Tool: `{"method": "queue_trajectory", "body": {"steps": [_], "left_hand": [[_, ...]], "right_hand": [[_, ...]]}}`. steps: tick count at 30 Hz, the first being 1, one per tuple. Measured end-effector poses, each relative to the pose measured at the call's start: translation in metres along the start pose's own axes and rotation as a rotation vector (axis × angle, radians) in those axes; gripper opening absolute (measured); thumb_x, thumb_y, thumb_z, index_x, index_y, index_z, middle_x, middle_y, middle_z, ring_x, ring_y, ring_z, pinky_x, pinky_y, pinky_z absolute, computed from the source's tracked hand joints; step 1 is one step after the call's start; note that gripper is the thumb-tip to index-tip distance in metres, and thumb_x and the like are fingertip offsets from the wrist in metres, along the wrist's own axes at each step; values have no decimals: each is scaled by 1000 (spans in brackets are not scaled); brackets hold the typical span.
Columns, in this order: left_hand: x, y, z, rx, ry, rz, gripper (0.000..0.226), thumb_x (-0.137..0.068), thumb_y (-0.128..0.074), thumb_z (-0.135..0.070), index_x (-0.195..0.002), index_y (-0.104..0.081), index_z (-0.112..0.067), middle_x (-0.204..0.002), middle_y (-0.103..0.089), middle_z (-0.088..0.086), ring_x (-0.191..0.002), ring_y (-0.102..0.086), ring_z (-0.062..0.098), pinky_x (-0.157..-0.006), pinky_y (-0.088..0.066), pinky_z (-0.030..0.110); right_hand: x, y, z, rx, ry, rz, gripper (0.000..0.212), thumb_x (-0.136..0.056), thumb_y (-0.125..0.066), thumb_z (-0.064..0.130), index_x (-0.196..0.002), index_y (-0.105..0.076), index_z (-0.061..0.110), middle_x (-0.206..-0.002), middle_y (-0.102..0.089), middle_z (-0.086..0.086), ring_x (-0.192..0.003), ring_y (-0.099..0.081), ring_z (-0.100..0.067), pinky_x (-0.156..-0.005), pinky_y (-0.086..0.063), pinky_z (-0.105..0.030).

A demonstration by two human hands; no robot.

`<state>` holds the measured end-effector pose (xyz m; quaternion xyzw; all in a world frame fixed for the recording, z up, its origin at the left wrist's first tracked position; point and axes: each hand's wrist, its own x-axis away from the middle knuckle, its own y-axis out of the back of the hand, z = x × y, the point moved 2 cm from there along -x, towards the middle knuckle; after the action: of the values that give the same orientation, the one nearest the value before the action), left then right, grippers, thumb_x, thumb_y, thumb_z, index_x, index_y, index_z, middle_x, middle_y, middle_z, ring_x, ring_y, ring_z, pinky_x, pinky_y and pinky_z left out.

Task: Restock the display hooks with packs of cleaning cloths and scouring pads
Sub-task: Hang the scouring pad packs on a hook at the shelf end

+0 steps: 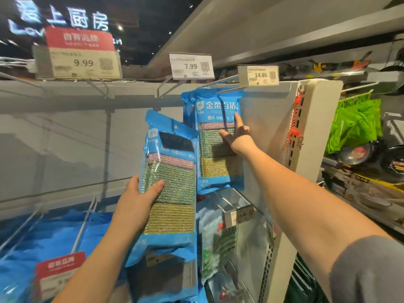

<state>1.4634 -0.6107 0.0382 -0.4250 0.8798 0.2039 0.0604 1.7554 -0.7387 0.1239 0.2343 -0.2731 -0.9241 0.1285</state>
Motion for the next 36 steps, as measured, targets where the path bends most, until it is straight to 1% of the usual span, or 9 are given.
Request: {"method": "queue_trajectory", "body": {"steps": [2,4,8,12,16,21,27,31,36], "left_hand": [[1,2,2,7,-14,6,35,-92,-63,-53,-121,-53,-36,-104,-66,-19,-91,-62,3,-71,-45,29],[3,1,2,46,-26,30,32,-90,-65,-55,-116,-57,-38,-107,-72,-15,-96,-69,9,-82,-53,40],[5,-9,-2,119,-66,112,36,-84,-68,-63,-113,-61,-43,-107,-75,-18,-99,-72,11,-93,-54,52],[4,-28,-15,201,-92,170,37,-81,-73,-60,-113,-62,-43,-108,-75,-15,-99,-73,13,-93,-55,53],[3,-53,-30,240,-127,226,25,-87,-73,-49,-109,-63,-46,-108,-76,-13,-98,-73,13,-94,-55,53],[2,-84,-55,277,-186,261,28,-93,-69,-37,-120,-60,-34,-106,-76,-14,-95,-73,8,-93,-56,46],[-3,-107,-80,369,-203,258,21,-93,-69,-40,-112,-62,-36,-107,-76,-12,-98,-73,12,-93,-56,51],[-4,-118,-88,388,-213,246,28,-88,-69,-53,-112,-61,-40,-108,-75,-15,-100,-72,12,-94,-56,51],[-10,-127,-88,418,-203,230,35,-74,-66,-68,-104,-60,-51,-108,-75,-12,-101,-72,19,-91,-56,56]], "right_hand": [[2,3,0,-5,16,3,85,-96,-63,38,-159,-7,29,-149,-25,-24,-125,-48,-37,-98,-37,-29],[7,12,1,10,29,-15,83,-95,-64,34,-159,-12,28,-151,-22,-22,-125,-48,-34,-105,-37,-32],[25,46,15,-8,83,-126,53,-93,-56,25,-144,-44,21,-140,-47,-13,-89,-59,-17,-89,-49,-32],[53,97,46,-24,343,-291,35,-95,-52,20,-128,-59,13,-127,-59,-1,-106,-54,-7,-94,-41,-22],[67,128,60,58,478,-339,37,-98,-51,19,-135,-56,17,-135,-56,4,-115,-47,0,-99,-39,-18],[69,145,64,188,545,-281,40,-98,-52,16,-138,-53,18,-143,-51,3,-127,-46,-8,-107,-41,-26],[68,153,68,420,625,-275,24,-92,-56,13,-115,-64,11,-135,-52,-5,-127,-44,-18,-106,-31,-23],[64,141,65,637,561,-312,36,-92,-53,25,-126,-62,19,-152,-37,-7,-142,-27,-26,-112,-25,-41],[63,128,67,653,484,-344,38,-93,-44,28,-129,-55,21,-157,-25,-8,-145,-18,-28,-113,-18,-48]]}}
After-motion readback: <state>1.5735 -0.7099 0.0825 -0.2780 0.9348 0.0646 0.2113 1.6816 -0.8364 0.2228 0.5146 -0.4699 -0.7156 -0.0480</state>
